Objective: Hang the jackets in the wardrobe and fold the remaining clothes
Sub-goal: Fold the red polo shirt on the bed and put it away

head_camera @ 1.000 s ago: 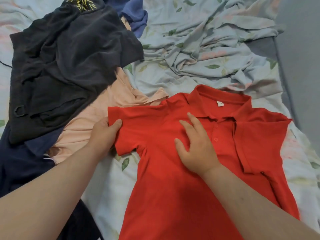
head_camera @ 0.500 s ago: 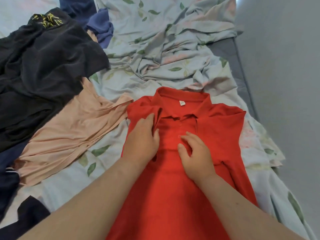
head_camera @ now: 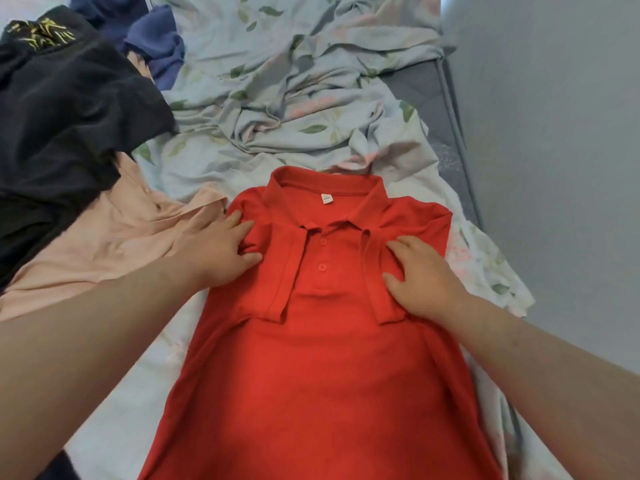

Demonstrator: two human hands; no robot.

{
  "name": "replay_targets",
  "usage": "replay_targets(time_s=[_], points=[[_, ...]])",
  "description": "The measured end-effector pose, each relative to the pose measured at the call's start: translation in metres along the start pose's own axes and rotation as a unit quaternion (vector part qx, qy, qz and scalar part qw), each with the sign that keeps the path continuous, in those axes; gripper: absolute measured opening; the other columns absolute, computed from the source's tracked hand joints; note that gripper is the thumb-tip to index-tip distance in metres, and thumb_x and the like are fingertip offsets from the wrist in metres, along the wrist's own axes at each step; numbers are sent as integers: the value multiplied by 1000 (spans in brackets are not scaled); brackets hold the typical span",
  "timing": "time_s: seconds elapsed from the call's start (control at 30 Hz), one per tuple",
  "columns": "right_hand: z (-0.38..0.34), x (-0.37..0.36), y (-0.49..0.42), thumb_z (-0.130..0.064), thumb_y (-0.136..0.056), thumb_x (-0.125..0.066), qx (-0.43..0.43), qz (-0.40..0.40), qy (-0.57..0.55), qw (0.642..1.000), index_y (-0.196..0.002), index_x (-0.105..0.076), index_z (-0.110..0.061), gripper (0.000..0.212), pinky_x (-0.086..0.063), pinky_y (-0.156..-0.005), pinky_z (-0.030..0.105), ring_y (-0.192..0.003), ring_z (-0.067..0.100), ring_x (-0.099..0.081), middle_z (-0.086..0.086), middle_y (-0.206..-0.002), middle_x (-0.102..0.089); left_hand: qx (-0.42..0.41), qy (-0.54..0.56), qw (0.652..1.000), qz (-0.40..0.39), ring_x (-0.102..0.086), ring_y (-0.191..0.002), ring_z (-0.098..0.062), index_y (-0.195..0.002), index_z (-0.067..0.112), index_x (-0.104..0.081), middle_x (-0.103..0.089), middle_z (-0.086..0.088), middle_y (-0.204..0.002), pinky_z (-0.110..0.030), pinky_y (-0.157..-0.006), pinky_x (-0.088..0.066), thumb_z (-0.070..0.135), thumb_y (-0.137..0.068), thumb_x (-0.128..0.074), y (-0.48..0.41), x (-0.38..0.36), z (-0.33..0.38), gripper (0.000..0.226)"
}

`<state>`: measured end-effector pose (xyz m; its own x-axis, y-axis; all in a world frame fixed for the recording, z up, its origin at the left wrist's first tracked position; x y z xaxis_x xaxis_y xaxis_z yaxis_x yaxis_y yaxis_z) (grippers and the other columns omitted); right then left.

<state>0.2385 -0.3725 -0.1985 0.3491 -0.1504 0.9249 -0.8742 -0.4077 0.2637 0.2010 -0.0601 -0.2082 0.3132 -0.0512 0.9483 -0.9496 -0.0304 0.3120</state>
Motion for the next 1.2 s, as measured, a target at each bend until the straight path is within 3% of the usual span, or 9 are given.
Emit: replay_targets(time_s=[0.1,0.17,0.27,0.37,0.47,0.53,0.67,0.8,1.2], points=[[0,-29,14,-36,-99,-40,13,-7,101,995,-156,-18,-9,67,-12,-123,38,-151,28,-16,15,-163,-16,27,120,992,11,-5,-152,-30,-157,18,-21,-10,-14,-164,-36,-122,3,33,-98,-50,-1,-27,3,67],[-3,-32,17,-34,-99,-36,5,19,104,994,-156,-18,-8,66,-11,-123,39,-151,29,-16,15,-164,-15,55,274,954,104,-18,-149,-31,-151,11,-36,-26,-16,-160,-30,-121,-10,7,-90,-51,10,-19,1,63],[-3,-30,17,-33,-97,-37,-3,39,93,995,-155,-21,-7,66,-12,-123,40,-150,29,-18,14,-163,-18,177,431,846,259,-47,-125,-23,-131,23,-54,-57,-4,-129,-20,-103,-31,0,-79,-44,35,-3,-27,58],[-2,-34,17,-32,-97,-37,-1,36,92,995,-156,-20,-8,66,-10,-123,40,-151,28,-16,14,-164,-16,209,445,829,268,-46,-125,-28,-133,20,-50,-54,-10,-129,-36,-108,-36,0,-80,-47,42,-1,-29,56],[-5,-30,15,-31,-97,-39,-4,40,71,997,-156,-19,-8,66,-9,-123,40,-151,29,-15,15,-164,-15,192,323,872,314,-32,-138,-37,-141,3,-40,-39,-21,-146,-43,-118,-20,1,-73,-50,50,25,-7,69],[-5,-25,22,-33,-97,-41,-12,61,39,997,-155,-21,-7,67,-10,-123,43,-151,31,-15,17,-163,-16,82,228,917,317,-28,-141,-40,-141,-2,-40,-35,-25,-150,-49,-120,-17,8,-73,-51,49,35,29,70],[-8,-41,45,-49,-95,-25,9,47,84,995,-156,-20,-13,71,-4,-123,43,-151,31,-13,16,-164,-14,1,147,984,100,-20,-148,-36,-152,5,-30,-23,-20,-160,-46,-121,-16,43,-97,-33,50,-25,61,68],[-6,-49,42,-50,-97,-25,-5,54,97,994,-157,-19,-15,69,-2,-124,42,-152,28,-11,14,-164,-12,2,111,992,61,-10,-151,-29,-157,13,-16,-11,-14,-164,-43,-121,-7,58,-90,-9,49,-45,57,81],[-23,-81,180,-27,-95,-46,-44,58,14,997,-150,-37,-6,59,-15,-122,46,-148,36,-23,22,-159,-26,108,152,982,32,-26,-147,-37,-151,1,-31,-27,-21,-158,-49,-121,-16,39,-95,-23,247,-95,94,69]])
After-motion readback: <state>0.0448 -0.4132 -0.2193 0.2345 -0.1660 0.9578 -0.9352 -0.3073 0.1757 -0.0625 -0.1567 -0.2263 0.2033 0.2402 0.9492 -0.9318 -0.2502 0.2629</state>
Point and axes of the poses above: each hand's wrist, its own y-axis away from the middle knuckle, its own x-axis out of the back of the hand, z = x × y, the point moved 8 cm from there along -y, towards the middle knuckle
